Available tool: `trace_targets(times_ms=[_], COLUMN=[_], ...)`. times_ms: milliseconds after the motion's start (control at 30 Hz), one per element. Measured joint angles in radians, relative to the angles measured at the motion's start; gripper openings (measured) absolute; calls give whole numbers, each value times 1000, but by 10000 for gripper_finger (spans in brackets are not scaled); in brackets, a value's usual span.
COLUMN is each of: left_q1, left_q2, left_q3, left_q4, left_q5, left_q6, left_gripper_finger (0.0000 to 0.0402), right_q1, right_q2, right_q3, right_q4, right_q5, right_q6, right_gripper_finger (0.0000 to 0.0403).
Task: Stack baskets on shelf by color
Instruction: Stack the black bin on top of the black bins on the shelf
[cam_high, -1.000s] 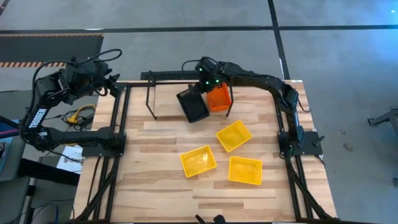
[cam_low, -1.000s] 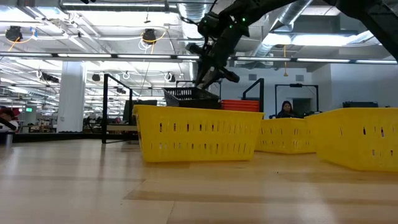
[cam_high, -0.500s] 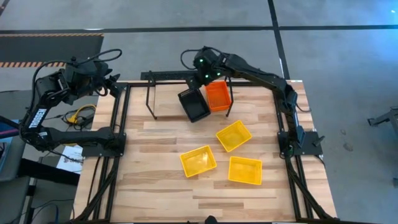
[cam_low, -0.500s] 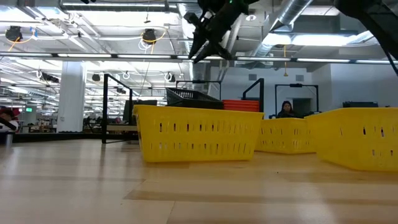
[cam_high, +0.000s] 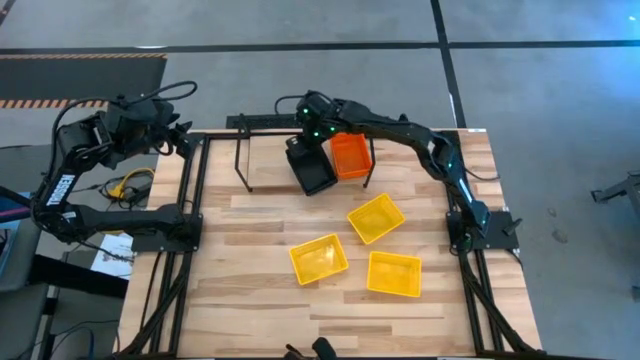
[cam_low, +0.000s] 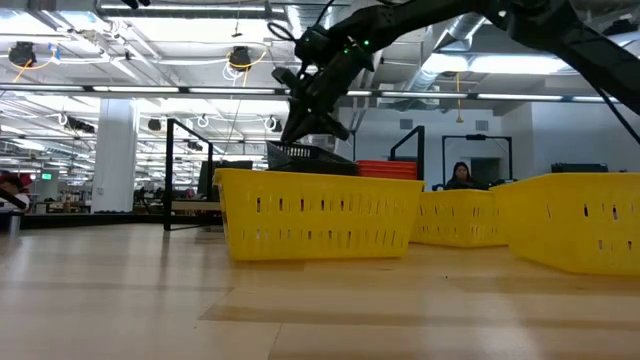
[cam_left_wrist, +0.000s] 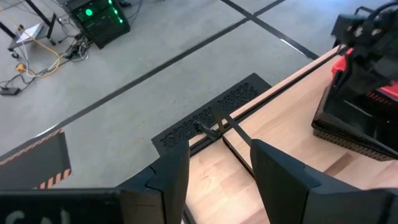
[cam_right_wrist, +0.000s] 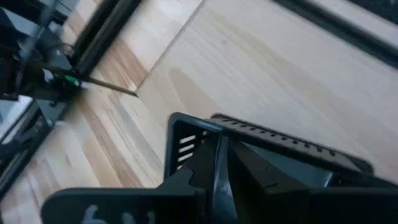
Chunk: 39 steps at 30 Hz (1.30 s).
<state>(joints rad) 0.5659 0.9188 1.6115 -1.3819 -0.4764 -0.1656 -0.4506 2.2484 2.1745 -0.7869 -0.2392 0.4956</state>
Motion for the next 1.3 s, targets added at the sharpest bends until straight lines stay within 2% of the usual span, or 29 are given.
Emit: trace_targets(times_ms=[367,600,967,1300], left_q1=[0,0,0,0], left_q2=[0,0,0,0], left_q3=[0,0,0,0], left_q4=[-5,-5,-8,-24], left_q5=[0,0,-1,-1], left_q6=[-15,-15,-20,-30], left_gripper_finger=[159,159,160,160], right_q1=[-1,4,-2,-1], right_q2=[-2,-27,-16,11], right_q3=[1,97,76,78], right_q4=[-7,2,-82,-90], right_q5=[1,25,62,68], right_q6=[-8,-52,-64,-78], right_gripper_finger=[60,56,15,17])
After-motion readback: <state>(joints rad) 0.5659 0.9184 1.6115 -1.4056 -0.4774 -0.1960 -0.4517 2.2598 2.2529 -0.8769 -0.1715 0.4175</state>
